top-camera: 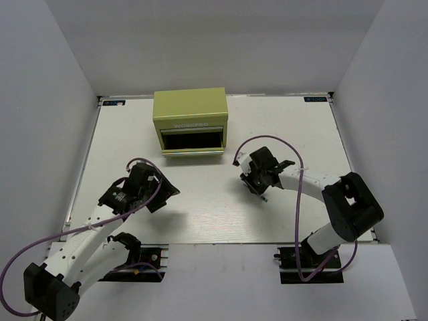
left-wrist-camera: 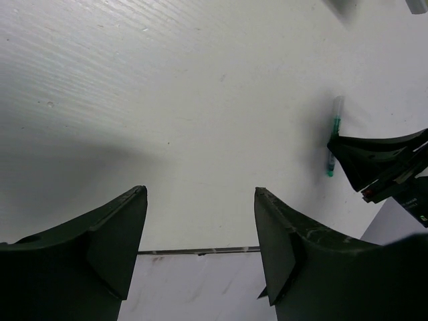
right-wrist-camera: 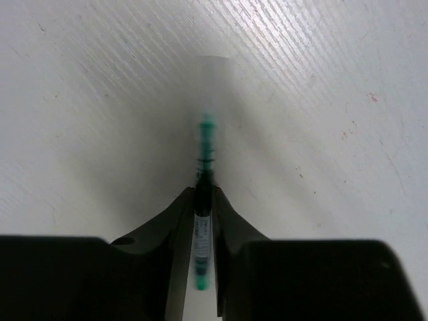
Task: Sort the stationery into containers
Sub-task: Grab a piece of stationery with the right arm, then place the stationery into the container
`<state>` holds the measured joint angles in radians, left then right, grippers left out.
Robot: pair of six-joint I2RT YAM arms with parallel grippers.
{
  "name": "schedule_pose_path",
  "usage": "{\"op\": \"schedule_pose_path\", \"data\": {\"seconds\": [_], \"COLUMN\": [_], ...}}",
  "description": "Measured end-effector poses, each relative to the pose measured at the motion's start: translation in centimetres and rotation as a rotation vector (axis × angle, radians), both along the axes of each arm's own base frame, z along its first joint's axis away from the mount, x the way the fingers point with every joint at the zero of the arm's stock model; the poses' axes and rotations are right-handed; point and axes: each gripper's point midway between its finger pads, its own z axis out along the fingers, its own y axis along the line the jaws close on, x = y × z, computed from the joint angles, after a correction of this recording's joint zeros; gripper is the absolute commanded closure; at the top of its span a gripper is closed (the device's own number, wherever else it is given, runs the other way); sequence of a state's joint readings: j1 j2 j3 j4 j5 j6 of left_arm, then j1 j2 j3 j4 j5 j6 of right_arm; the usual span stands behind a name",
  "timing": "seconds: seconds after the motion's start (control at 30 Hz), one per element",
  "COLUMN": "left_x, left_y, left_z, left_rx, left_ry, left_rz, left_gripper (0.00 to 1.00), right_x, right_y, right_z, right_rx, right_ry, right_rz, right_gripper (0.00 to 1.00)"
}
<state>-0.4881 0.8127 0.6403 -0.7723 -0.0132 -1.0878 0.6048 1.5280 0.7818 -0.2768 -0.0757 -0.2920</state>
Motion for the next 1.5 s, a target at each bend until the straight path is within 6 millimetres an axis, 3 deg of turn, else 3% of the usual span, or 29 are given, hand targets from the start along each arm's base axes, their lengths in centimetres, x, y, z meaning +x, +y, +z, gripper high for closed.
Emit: {"op": "schedule_pose_path", "data": {"seconds": [0.13,0.3,0.4,0.6,0.63,0.7,0.77,0.8,0.87,1.0,1.1,1.33,1.5], "left_x": [-0.3,-0.5,-0.5,-0.9,-1.0,-1.1,-1.2,-1.3,-1.3,-1.5,-1.7,-2.0,-2.0], "left_y": [0.3,0.5,0.6,0.8,0.8,0.8,0.8,0.8,0.9,0.9,1.1,1.2,1.2], "left_z": [0.1,1.0,1.4,1.3,1.2,1.1,1.0,1.0,1.0,1.3,1.5,2.1,1.7], "left_rx": [0.006,-0.006,-0.014,-0.03,-0.031,-0.039,-0.043,-0.045,-0.048,-0.055,-0.06,-0.076,-0.068], "left_ry": [0.0,-0.044,-0.067,-0.095,-0.095,-0.1,-0.103,-0.106,-0.11,-0.12,-0.129,-0.157,-0.145], "left_rz": [0.004,0.003,-0.001,-0.002,-0.002,0.001,0.002,0.001,0.001,0.003,0.003,0.004,0.003], "left_gripper": [0.25,0.25,0.25,0.25,0.25,0.25,0.25,0.25,0.25,0.25,0.25,0.25,0.25], "right_x": [-0.6,-2.3,-1.9,3.7,6.2,8.7,10.3,10.7,11.4,12.3,12.5,12.7,14.3], "right_y": [0.5,0.8,1.5,5.9,7.9,10.5,12.9,13.8,16.0,20.3,22.4,24.4,24.7], "right_z": [0.0,0.5,2.6,12.3,16.2,20.7,23.5,24.0,24.0,21.4,19.6,18.1,16.4], "right_rx": [0.029,0.038,0.042,0.113,0.151,0.194,0.22,0.224,0.222,0.208,0.199,0.164,0.113], "right_ry": [0.023,0.079,0.047,-0.22,-0.326,-0.442,-0.532,-0.551,-0.569,-0.544,-0.523,-0.553,-0.578], "right_rz": [0.045,0.195,0.316,0.53,0.555,0.601,0.656,0.682,0.732,0.807,0.831,0.827,0.792], "right_gripper": [0.96,0.98,0.98,0.98,0.98,0.97,0.97,0.97,0.97,0.97,0.97,0.97,0.85]}}
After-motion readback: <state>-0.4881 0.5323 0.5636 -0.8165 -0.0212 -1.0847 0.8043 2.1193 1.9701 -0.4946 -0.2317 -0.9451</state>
